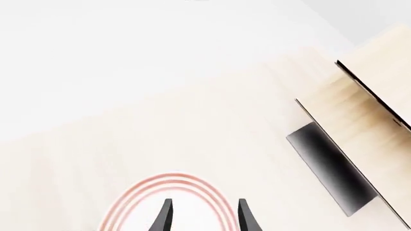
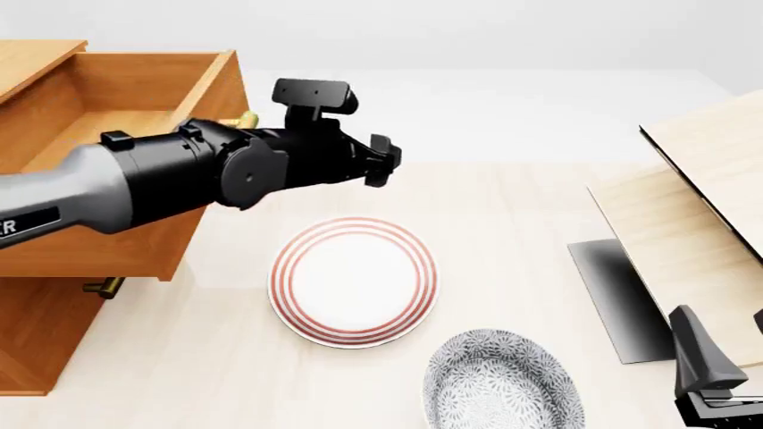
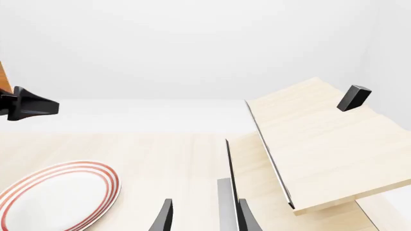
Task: Close the top drawer of the cabinet.
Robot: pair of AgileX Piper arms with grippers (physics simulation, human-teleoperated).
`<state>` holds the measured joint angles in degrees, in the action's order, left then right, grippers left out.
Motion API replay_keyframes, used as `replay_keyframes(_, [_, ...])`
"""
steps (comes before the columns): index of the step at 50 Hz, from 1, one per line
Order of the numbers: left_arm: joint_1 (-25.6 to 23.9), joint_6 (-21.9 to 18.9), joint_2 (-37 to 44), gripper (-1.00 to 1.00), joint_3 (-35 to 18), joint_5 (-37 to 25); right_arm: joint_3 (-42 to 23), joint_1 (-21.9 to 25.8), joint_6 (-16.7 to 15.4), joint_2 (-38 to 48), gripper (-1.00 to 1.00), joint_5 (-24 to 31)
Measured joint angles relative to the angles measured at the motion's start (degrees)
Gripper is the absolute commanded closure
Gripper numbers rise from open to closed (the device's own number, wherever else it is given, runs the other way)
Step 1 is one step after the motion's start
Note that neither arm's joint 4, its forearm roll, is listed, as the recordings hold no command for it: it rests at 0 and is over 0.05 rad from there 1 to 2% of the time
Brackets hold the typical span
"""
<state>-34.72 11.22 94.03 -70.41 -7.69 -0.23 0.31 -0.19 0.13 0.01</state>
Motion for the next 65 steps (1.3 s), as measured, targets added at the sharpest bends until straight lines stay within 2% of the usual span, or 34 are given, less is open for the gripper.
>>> replay_keyframes(21, [5.63,3.12,3.73,-1.0,0.29,2.8,0.0,0.0,0.0,0.0,-1.0,0.0])
replay_keyframes(35, [7.6,4.44,4.84,-1.0,0.25,3.22,0.0,0.0,0.0,0.0,-1.0,0.0])
replay_keyframes(65, [11.54,4.25,6.93,-1.0,-0.44,4.29,0.0,0.0,0.0,0.0,-1.0,0.0])
